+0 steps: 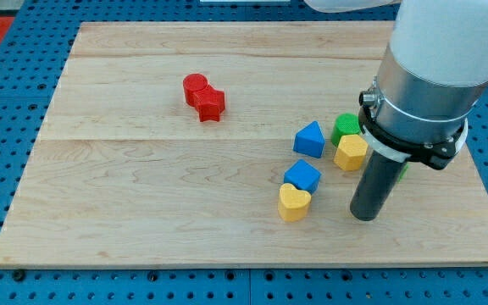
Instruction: Move the yellow heart to the left of the red circle
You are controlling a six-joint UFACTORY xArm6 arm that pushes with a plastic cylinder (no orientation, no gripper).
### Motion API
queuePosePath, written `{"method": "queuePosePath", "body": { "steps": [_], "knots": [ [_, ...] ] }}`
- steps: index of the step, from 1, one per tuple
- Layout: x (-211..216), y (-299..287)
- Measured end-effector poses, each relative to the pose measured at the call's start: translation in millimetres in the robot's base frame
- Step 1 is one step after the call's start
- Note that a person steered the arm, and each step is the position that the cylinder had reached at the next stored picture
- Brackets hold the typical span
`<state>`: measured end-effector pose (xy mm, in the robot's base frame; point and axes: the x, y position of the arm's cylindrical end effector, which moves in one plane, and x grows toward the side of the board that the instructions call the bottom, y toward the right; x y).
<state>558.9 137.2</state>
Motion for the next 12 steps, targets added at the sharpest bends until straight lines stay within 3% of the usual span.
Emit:
{"method": "queuePosePath", "body": {
  "steps": [1,3,4,5,6,8,12],
  "knots": [
    [3,-12],
    [19,-92],
    [18,-104],
    [15,-65],
    [2,-66],
    [-24,-93],
    [-24,-168]
  ]
}}
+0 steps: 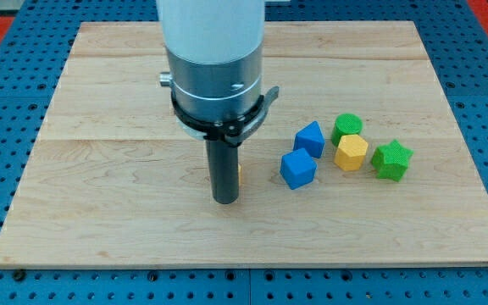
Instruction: Move the yellow heart to the left of the red circle
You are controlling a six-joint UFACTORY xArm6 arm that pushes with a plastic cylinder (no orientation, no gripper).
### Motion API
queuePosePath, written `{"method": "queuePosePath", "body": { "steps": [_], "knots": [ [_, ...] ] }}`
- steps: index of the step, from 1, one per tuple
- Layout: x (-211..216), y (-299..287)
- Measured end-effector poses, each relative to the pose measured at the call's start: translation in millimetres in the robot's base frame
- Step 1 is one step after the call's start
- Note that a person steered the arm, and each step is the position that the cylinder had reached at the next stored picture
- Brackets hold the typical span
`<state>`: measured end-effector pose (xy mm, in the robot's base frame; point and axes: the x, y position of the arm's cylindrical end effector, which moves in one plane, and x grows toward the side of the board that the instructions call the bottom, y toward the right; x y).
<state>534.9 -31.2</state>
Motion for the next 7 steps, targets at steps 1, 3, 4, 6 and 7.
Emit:
{"method": "queuePosePath", "body": {
  "steps": [1,3,4,6,7],
  "knots": [
    [0,-9],
    [19,-11],
    [11,-4],
    [-3,40],
    [-28,22]
  ]
}}
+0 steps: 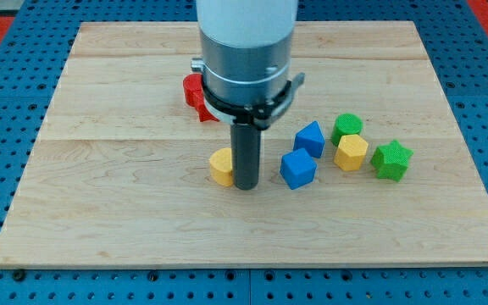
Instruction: Move the yellow heart to the left of the red circle
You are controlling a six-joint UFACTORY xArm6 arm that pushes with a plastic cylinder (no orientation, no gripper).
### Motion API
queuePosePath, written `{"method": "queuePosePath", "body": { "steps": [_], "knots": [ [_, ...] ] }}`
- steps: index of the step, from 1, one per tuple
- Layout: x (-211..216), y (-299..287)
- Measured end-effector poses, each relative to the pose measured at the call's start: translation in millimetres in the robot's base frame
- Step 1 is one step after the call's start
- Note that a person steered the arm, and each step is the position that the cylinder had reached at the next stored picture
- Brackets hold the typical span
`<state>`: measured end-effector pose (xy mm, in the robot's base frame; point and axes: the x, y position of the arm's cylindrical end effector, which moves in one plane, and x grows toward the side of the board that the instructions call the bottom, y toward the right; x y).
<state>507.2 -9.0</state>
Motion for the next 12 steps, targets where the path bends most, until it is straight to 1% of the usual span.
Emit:
{"method": "queuePosePath", "body": {
  "steps": [1,2,3,4,5,8,12],
  "knots": [
    [-17,-25],
    [-28,-66],
    [-74,-102],
    [-64,-107],
    [-40,-96],
    [-49,-154],
    [-49,-157]
  ]
}}
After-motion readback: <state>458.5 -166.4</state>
